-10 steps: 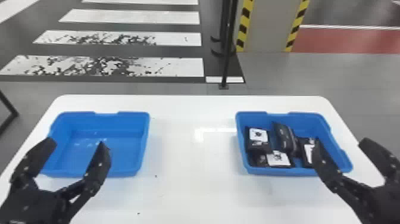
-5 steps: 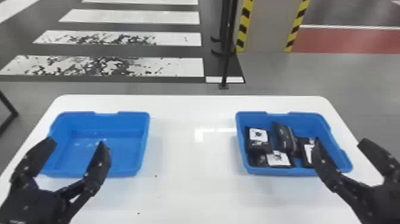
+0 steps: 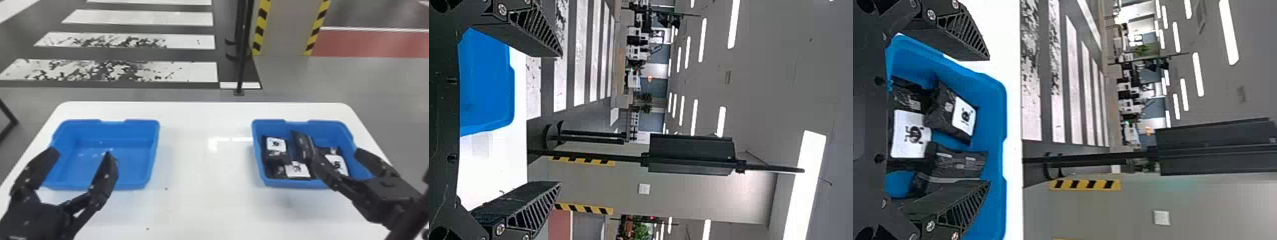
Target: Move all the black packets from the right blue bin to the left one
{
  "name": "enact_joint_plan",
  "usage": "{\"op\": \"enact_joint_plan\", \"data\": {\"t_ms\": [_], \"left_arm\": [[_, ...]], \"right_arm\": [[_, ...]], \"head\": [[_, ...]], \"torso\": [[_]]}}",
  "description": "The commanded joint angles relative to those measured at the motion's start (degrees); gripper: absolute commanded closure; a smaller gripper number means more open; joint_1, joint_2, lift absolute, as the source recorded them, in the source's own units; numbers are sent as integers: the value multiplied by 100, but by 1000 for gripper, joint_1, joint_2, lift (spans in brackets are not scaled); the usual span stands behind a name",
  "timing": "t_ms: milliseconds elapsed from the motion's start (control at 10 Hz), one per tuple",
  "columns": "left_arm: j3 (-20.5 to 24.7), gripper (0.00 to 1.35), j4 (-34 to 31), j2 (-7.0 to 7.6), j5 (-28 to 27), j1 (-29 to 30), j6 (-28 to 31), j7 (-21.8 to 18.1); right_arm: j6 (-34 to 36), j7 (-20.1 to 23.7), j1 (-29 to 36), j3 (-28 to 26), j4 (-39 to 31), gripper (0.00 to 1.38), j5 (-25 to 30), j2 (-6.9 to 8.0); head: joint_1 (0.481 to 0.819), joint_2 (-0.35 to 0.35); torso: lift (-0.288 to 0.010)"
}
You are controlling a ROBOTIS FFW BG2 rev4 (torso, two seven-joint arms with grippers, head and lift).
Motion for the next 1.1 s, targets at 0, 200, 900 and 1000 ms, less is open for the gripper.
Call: {"op": "enact_joint_plan", "data": {"t_ms": [0,200,900,1000], "left_arm": [[-1,116,14,0,17,-3,0,0],[-1,116,43,0,17,-17,0,-17],[-12,116,113,-9,74,-74,-28,-53],[-12,116,155,-9,74,-88,-42,-53]], "right_arm": [[1111,0,-459,11,61,151,-86,-68],[2265,-26,-1035,11,258,151,-303,-147],[3840,-404,-2878,23,1805,151,-246,-420],[3966,-404,-3046,23,2058,151,-269,-437]], "head": [[695,-24],[695,-15],[695,-57],[695,-66]], "torso": [[-140],[-140],[-140],[-140]]}}
